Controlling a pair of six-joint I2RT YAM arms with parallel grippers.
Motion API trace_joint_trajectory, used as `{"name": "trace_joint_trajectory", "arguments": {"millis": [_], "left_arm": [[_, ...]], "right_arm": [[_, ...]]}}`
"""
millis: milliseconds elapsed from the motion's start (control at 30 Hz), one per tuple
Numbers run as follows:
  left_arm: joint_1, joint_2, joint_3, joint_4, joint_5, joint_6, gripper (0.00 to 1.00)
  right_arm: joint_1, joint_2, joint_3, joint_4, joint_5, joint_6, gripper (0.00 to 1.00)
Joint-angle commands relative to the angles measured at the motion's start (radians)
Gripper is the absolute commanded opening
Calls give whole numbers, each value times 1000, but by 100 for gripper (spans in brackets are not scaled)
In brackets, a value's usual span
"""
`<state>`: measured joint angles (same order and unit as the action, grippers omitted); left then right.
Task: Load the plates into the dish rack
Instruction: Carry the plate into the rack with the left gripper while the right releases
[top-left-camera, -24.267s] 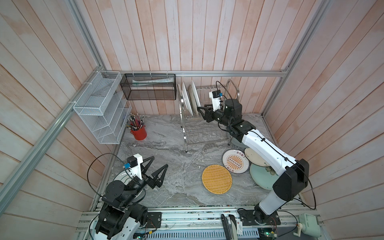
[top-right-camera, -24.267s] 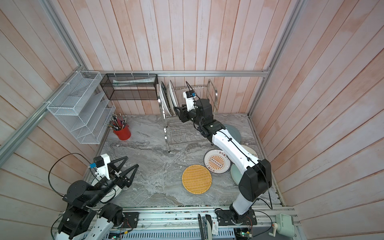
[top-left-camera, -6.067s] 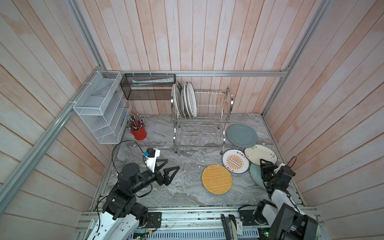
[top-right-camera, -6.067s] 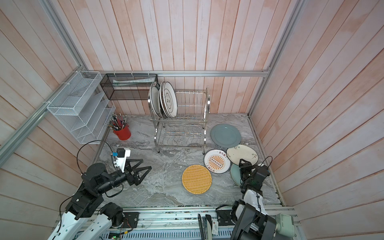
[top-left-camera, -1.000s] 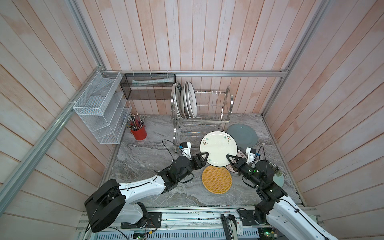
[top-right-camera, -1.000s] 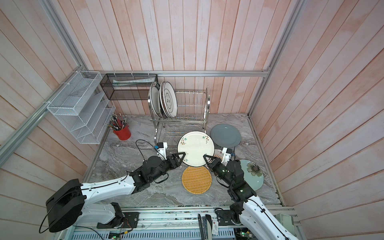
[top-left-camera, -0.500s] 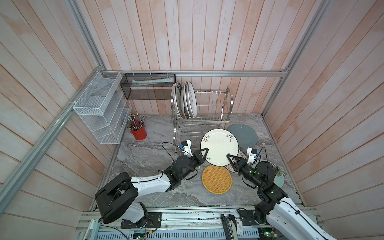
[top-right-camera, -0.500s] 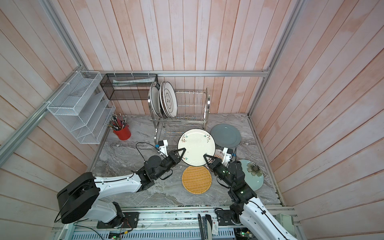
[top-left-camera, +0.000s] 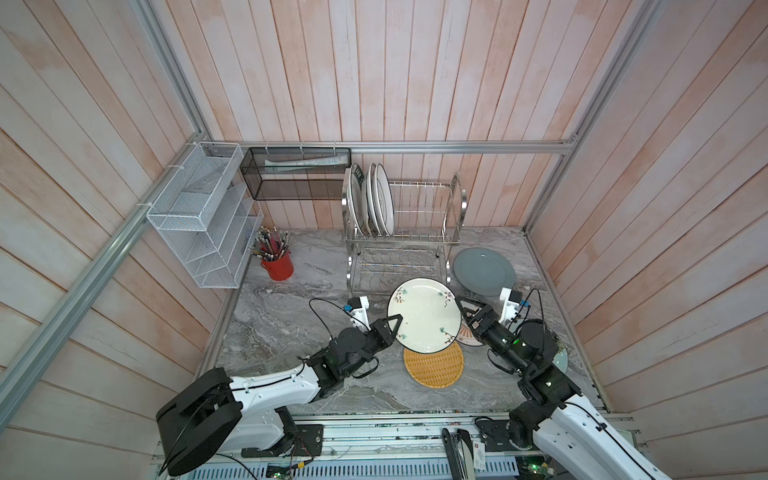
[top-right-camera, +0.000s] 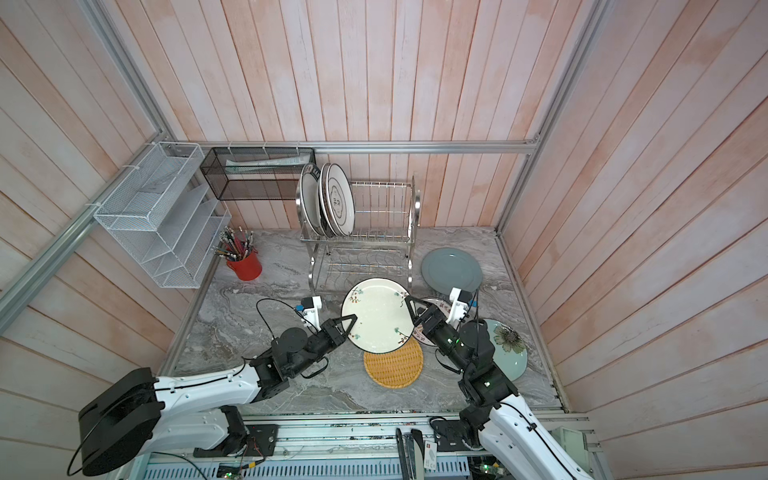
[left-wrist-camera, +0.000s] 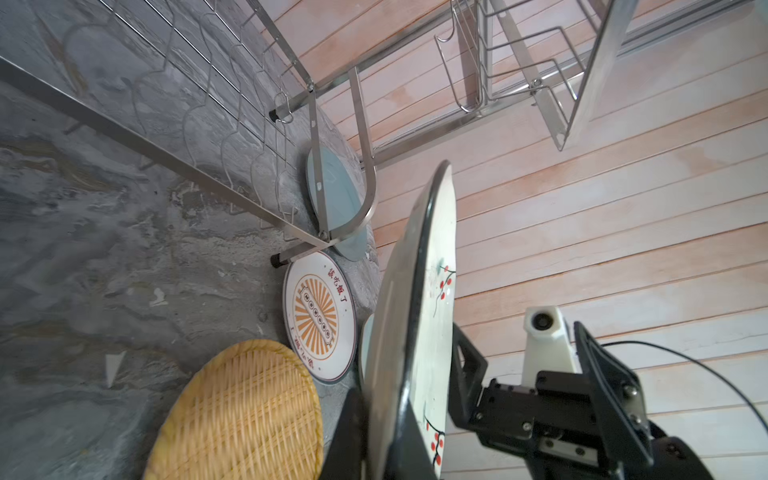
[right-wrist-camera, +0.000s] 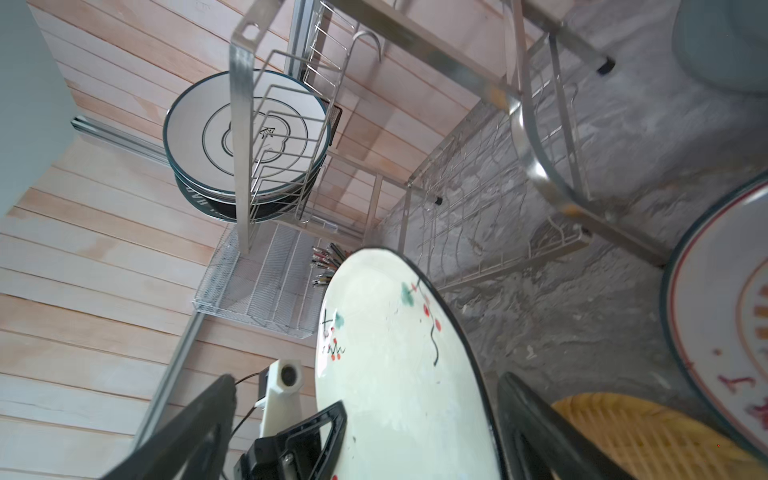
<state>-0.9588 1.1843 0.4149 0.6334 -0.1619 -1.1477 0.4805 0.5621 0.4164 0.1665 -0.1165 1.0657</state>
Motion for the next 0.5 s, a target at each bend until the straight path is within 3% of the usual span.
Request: {"name": "trace_joint_trajectory", "arguments": {"millis": [0,100,200,300,467], "left_arm": [[-20,-144,28,-58,-13,115,0],[-19,-300,147,-338,-34,240,0],[-21,-392,243,-487,-82,301,0],[-20,-401,370,-600,-153,361,0],[-20,-334,607,-628,-187,514,0]], "right_arm": [[-10,-5,118,-61,104,-254,98],[-11,-41,106,-22,80,-391,98],[-11,-80,68,48,59,-470,98],[-13,-74,44,90,57,-504,98],[-13,-60,-13,168,24,-546,98]]}}
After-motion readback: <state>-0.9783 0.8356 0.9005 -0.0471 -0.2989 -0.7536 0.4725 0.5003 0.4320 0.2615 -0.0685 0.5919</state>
